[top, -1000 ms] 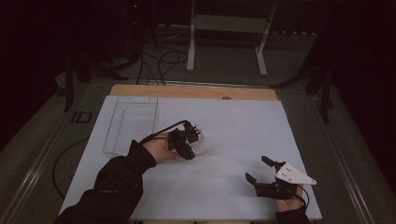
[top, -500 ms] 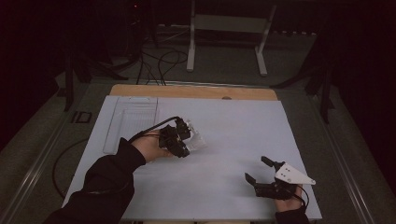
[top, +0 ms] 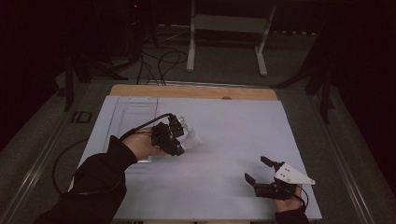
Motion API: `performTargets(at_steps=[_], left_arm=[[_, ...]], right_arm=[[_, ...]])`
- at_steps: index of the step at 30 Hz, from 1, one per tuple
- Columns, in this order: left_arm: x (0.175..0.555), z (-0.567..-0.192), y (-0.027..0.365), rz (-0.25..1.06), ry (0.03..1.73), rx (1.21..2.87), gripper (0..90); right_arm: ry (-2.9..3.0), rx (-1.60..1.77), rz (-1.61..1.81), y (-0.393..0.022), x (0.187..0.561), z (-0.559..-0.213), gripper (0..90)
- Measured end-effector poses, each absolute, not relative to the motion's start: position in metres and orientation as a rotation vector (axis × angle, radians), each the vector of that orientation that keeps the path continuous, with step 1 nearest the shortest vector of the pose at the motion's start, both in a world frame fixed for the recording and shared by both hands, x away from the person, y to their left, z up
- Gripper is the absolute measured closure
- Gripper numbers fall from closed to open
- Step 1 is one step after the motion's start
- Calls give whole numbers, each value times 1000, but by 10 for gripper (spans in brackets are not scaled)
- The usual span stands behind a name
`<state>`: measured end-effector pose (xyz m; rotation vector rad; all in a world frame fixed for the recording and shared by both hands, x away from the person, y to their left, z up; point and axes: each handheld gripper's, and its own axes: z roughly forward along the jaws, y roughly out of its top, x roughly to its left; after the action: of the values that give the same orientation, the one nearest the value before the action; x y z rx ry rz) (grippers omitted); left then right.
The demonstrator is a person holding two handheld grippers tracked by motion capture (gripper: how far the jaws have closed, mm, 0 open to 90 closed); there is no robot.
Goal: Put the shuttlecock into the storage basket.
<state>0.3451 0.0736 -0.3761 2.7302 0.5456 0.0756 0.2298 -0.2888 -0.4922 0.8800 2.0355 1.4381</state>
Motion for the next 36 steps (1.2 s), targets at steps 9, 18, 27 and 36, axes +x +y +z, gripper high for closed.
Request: performTargets(at_steps=[9, 18, 27, 36], left_arm=[[347, -360, 85, 97, 566, 2720, 657], [347, -346, 98, 125, 593, 2708, 657], [347, -337, 116, 122, 648, 2685, 656], [346, -334, 144, 117, 733, 2671, 656]], right_arm=[[2039, 880, 1438, -289, 230, -493, 123], [2036, 885, 1441, -288, 230, -492, 122], [2033, 874, 1466, -288, 230, -492, 123], [2025, 860, 1466, -287, 229, -491, 123]])
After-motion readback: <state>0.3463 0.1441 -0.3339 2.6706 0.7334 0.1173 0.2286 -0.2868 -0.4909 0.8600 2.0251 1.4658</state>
